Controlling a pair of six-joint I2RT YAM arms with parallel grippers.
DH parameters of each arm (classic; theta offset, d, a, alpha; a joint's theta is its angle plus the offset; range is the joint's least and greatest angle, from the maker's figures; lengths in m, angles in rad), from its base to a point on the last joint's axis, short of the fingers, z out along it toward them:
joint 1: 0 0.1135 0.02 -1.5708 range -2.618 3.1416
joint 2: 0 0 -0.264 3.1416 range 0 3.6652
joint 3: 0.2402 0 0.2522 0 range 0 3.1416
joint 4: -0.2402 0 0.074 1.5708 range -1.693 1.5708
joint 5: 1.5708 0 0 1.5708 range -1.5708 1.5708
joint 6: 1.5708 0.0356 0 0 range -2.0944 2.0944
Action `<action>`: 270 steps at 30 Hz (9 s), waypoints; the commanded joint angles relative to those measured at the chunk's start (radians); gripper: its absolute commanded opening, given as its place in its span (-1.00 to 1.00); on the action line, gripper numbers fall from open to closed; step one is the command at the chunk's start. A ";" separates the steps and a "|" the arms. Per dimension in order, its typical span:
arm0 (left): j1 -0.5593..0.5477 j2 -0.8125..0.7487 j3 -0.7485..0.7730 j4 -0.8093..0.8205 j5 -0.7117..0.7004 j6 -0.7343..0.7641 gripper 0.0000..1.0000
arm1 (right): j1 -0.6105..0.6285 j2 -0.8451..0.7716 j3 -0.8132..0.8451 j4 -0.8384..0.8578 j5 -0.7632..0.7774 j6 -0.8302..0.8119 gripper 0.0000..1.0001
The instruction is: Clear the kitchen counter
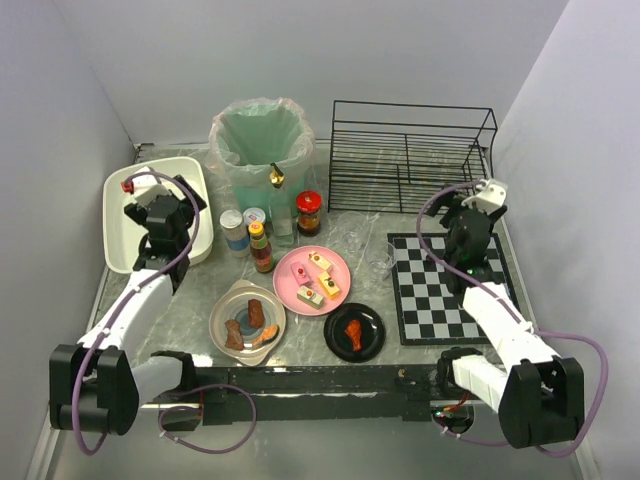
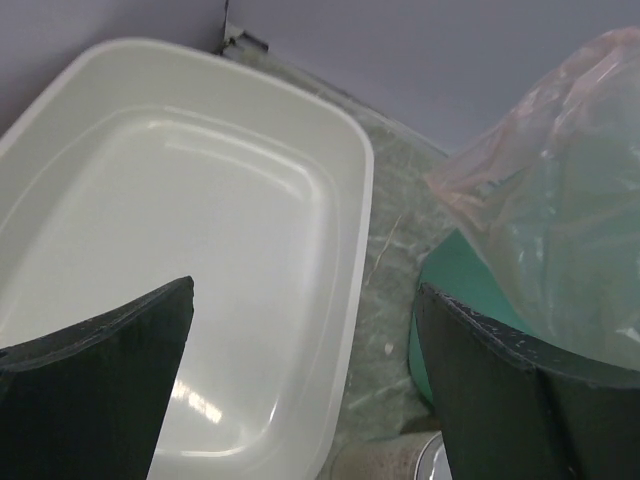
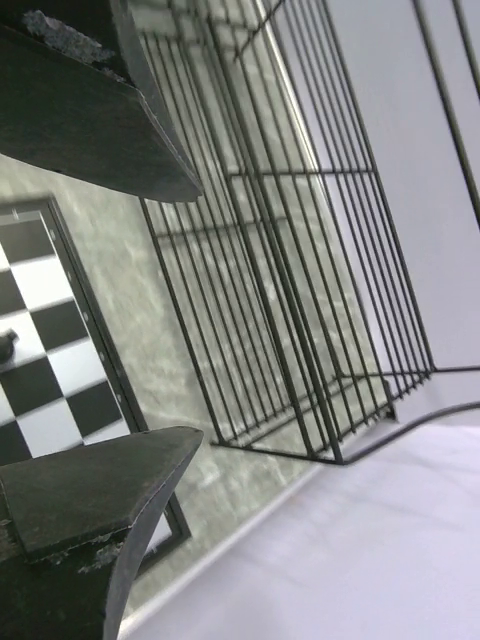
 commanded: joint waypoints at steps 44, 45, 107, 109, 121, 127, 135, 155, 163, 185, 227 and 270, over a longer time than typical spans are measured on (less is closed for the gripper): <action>-0.116 -0.281 0.191 -0.744 0.175 -0.269 0.95 | 0.272 -0.149 0.270 -1.073 -0.447 0.362 0.72; -0.119 -0.292 0.180 -0.741 0.178 -0.269 0.95 | 0.293 -0.152 0.264 -1.075 -0.438 0.368 0.72; -0.136 -0.381 0.079 -0.649 0.384 -0.212 0.89 | 0.303 0.243 0.353 -0.989 -0.211 0.373 0.50; -0.136 -0.386 0.075 -0.647 0.384 -0.212 0.90 | 0.301 0.252 0.352 -0.986 -0.223 0.373 0.44; -0.139 -0.397 0.069 -0.644 0.391 -0.213 0.90 | 0.300 0.320 0.333 -0.959 -0.223 0.373 0.19; -0.141 -0.387 0.071 -0.644 0.394 -0.215 0.89 | 0.294 0.352 0.329 -0.929 -0.235 0.368 -0.11; -0.141 -0.383 0.075 -0.644 0.375 -0.212 0.89 | 0.278 0.383 0.332 -0.919 -0.258 0.376 -0.35; -0.142 -0.453 0.384 -0.688 0.402 -0.172 0.96 | 0.202 -0.137 0.424 -0.917 -0.666 0.181 -1.00; -0.142 -0.383 0.390 -0.365 0.715 -0.431 0.94 | 0.200 -0.197 0.488 -0.557 -1.008 0.403 -1.00; -0.374 -0.188 0.292 0.217 0.717 -0.806 0.99 | 0.225 0.082 0.539 0.210 -1.160 0.898 -1.00; -0.691 -0.012 0.249 0.441 0.586 -0.798 0.96 | 0.239 0.065 0.468 0.226 -1.173 0.907 -1.00; -0.710 -0.151 0.358 0.061 0.398 -0.537 -0.99 | 0.073 0.070 0.462 0.191 -1.209 0.971 0.36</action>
